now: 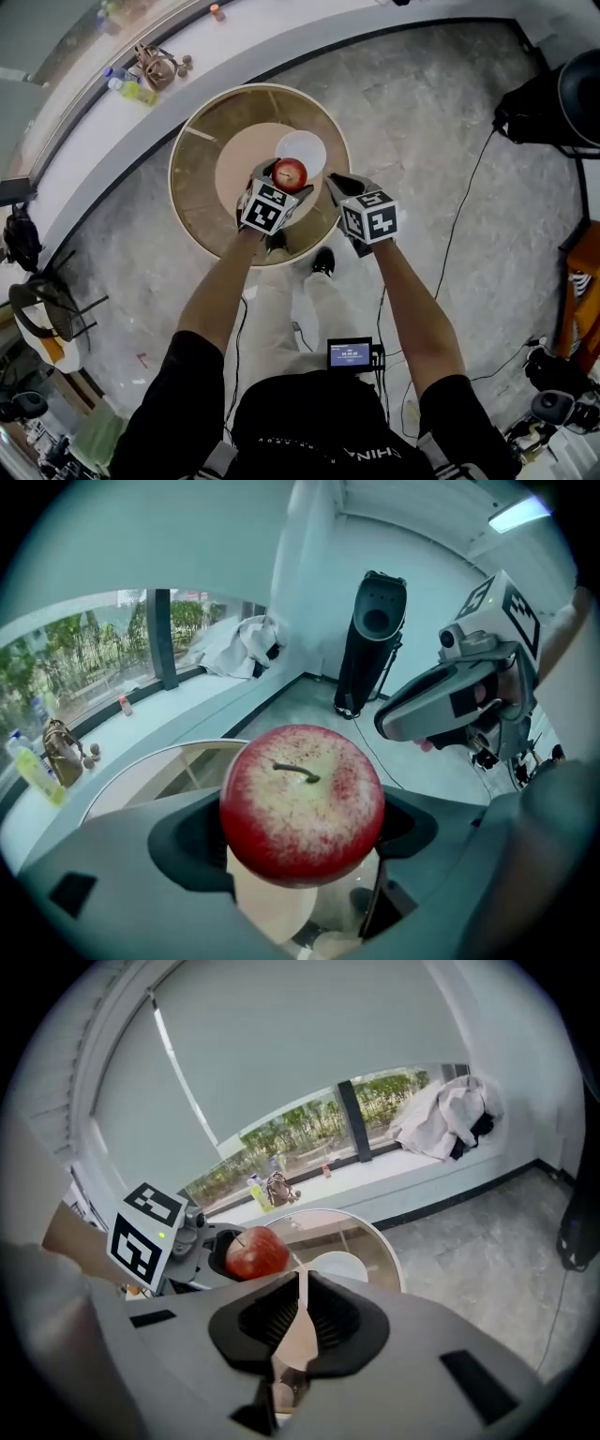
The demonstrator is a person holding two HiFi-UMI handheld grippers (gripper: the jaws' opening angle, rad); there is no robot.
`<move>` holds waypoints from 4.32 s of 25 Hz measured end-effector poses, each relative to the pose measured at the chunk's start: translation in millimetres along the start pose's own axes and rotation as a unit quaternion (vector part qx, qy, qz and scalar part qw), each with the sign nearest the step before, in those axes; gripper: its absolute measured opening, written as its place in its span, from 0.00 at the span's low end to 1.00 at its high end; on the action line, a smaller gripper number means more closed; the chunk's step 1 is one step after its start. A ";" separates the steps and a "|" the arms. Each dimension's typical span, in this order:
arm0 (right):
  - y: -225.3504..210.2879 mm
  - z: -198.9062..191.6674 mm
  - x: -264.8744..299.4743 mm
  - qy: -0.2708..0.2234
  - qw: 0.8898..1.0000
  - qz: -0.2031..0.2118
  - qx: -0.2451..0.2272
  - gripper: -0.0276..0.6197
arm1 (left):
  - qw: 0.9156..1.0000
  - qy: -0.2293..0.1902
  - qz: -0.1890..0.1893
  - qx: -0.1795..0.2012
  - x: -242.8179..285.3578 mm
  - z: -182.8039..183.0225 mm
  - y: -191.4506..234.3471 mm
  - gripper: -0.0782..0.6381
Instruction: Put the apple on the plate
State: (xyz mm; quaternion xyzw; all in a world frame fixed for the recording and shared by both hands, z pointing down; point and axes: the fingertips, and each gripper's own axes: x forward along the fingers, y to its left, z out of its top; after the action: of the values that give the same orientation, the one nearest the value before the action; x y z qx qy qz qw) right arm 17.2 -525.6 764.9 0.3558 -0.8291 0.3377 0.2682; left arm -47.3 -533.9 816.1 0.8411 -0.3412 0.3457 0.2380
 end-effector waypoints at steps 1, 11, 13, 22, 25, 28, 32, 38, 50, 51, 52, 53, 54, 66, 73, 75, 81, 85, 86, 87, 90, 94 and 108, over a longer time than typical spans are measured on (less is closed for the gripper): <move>-7.7 -5.6 14.6 -0.003 1.000 0.001 0.011 0.12 | 1.000 -0.002 0.001 0.003 18.5 -6.8 8.5 0.72; -59.7 -57.5 104.9 -0.007 0.999 0.005 0.038 0.12 | 0.999 0.017 0.034 0.000 142.0 -58.1 69.1 0.72; -65.3 -61.3 109.6 -0.010 0.999 0.005 0.045 0.12 | 0.999 0.020 0.032 0.003 151.1 -61.8 69.9 0.72; -76.8 -52.8 108.7 -0.021 0.998 0.008 0.056 0.12 | 0.999 0.038 0.033 0.015 167.2 -65.6 67.3 0.72; -80.3 -51.1 107.8 -0.019 0.998 0.010 0.058 0.12 | 0.999 0.034 0.031 0.019 167.8 -64.2 66.4 0.72; -79.6 -50.7 108.0 -0.015 0.998 0.015 0.058 0.12 | 0.999 0.039 0.023 0.018 167.0 -65.5 65.6 0.72; -78.4 -47.8 106.0 -0.012 0.998 0.017 0.062 0.12 | 0.999 0.045 0.011 0.000 156.2 -66.2 66.2 0.73; -58.4 -43.7 77.1 0.008 0.998 0.014 0.065 0.12 | 0.999 0.013 0.034 -0.018 80.2 -44.8 58.1 0.73; 75.3 18.4 -118.8 0.026 0.999 0.019 -0.029 0.12 | 0.994 -0.030 0.075 -0.079 -179.6 23.4 -50.4 0.14; 78.5 19.3 -129.0 0.023 0.999 0.019 -0.036 0.12 | 0.994 -0.025 0.083 -0.071 -187.0 19.5 -57.1 0.13; 79.3 17.1 -137.0 0.022 0.999 0.019 -0.041 0.12 | 0.994 -0.019 0.083 -0.067 -190.5 15.2 -64.8 0.13; 78.8 13.8 -143.5 0.022 0.999 0.019 -0.045 0.12 | 0.994 -0.017 0.079 -0.068 -192.9 13.3 -72.0 0.13; 77.7 12.6 -149.3 0.022 0.998 0.019 -0.052 0.12 | 0.994 -0.021 0.075 -0.072 -195.9 15.8 -77.0 0.13; 115.6 -12.9 -188.6 0.027 0.994 0.055 -0.094 0.11 | 0.998 0.000 0.025 -0.062 -225.2 -16.8 -159.9 0.13; 132.6 -33.9 -217.1 0.042 0.993 0.028 -0.104 0.11 | 1.000 -0.009 -0.007 0.004 -256.1 -9.2 -186.0 0.13; 142.7 -34.8 -218.9 0.033 0.994 0.011 -0.103 0.11 | 0.999 -0.005 -0.009 0.044 -270.4 -19.0 -192.1 0.13; 213.9 -44.6 -227.2 0.000 0.996 -0.007 -0.091 0.11 | 0.998 -0.055 -0.035 0.014 -335.9 -54.9 -203.1 0.13; 271.0 -59.8 -231.3 -0.015 0.997 -0.013 -0.076 0.11 | 0.996 -0.082 -0.047 -0.004 -371.2 -83.1 -209.7 0.13; 283.9 -64.6 -233.1 -0.019 0.997 -0.015 -0.075 0.11 | 0.995 -0.083 -0.049 -0.002 -378.3 -90.7 -212.1 0.13; 295.1 -69.9 -235.6 -0.022 0.997 -0.019 -0.074 0.11 | 0.995 -0.085 -0.049 -0.001 -384.4 -97.8 -214.7 0.13; 318.5 -89.3 -244.8 -0.033 0.997 -0.032 -0.068 0.11 | 0.994 -0.093 -0.049 -0.009 -396.5 -115.4 -223.9 0.13; 341.3 -126.7 -257.3 -0.020 0.997 -0.035 -0.065 0.11 | 0.989 -0.105 -0.079 -0.073 -404.0 -139.0 -247.0 0.13; 323.2 -185.0 -317.8 -0.026 0.996 -0.018 -0.087 0.11 | 0.988 -0.115 -0.065 -0.086 -398.5 -139.2 -321.1 0.13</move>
State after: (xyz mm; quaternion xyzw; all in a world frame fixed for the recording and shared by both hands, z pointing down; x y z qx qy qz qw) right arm -2.5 -89.1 544.0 0.3549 -0.8555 0.2496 0.2825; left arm -78.9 -72.2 557.0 0.8721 -0.3393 0.2000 0.2905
